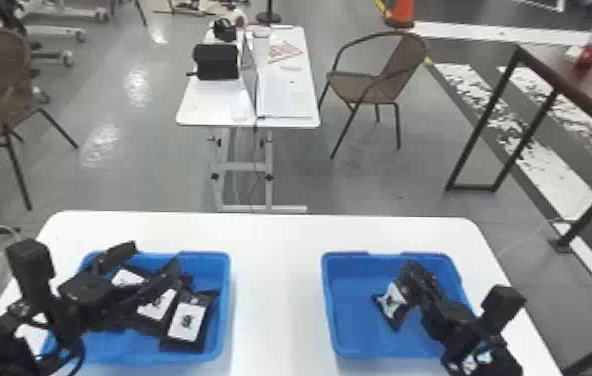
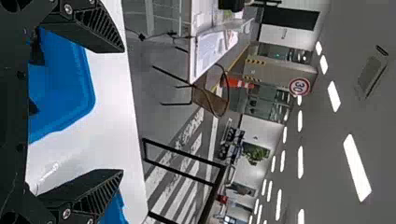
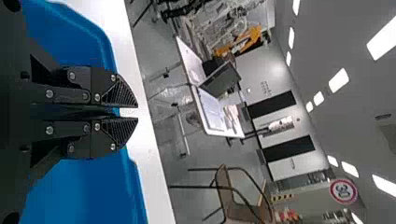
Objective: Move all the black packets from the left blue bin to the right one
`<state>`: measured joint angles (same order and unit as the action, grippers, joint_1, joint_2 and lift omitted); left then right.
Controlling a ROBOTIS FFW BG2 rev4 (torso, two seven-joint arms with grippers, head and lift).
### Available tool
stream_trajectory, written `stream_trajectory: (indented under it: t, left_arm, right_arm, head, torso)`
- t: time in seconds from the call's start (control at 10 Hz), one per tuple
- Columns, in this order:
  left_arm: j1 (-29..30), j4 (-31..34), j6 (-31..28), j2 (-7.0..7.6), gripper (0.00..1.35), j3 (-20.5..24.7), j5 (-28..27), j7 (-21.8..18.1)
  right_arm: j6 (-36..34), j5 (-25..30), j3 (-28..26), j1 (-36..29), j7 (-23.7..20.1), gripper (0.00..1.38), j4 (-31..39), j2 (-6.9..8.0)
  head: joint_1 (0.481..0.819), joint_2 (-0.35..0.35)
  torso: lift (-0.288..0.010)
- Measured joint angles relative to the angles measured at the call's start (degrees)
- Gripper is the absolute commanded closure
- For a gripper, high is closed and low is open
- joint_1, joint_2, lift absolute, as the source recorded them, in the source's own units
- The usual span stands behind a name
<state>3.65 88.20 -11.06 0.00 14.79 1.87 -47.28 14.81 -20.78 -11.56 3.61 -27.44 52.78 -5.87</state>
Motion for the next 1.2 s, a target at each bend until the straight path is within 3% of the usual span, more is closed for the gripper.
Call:
stream_trajectory:
  t: [0.1, 0.3, 0.4, 0.6, 0.9, 1.2]
  left_arm:
    - [0.63, 0.59, -1.84, 0.0, 0.12, 0.91, -2.9, -0.04]
    - [1.07, 0.45, -7.22, 0.0, 0.13, 1.66, -8.17, -0.05]
    - [0.51, -0.47, -11.84, 0.0, 0.13, 1.34, -10.14, -0.29]
    - [-0.81, -1.49, -17.51, 0.0, 0.14, 0.95, -13.71, -0.11]
    - [-3.4, -1.54, -20.28, 0.0, 0.15, 4.56, -21.33, 0.03]
    - [-7.07, -5.44, -20.21, 0.35, 0.16, 4.87, -25.36, 1.41]
  right_arm:
    - [1.65, -3.0, -0.05, -2.21, 3.46, 0.04, 3.27, 0.71]
    - [4.76, -8.98, -0.17, -5.52, 4.1, 0.39, 11.3, 2.4]
    - [4.95, -10.1, 0.19, -6.84, 3.98, 0.49, 15.62, 2.69]
    - [4.96, -13.1, 3.06, -8.28, 3.71, 0.5, 20.34, 2.73]
    - [4.96, -15.74, 6.59, -9.72, 3.53, 0.5, 21.57, 2.79]
    - [4.96, -16.56, 7.6, -10.11, 2.94, 0.5, 21.42, 2.79]
  head:
    - [0.695, -0.121]
    - [0.695, -0.119]
    - [0.695, -0.118]
    - [0.695, -0.102]
    - [0.695, -0.001]
    - [0.695, 0.03]
  torso:
    - [0.0]
    - [0.0]
    - [0.0]
    - [0.0]
    - [0.0]
    - [0.0]
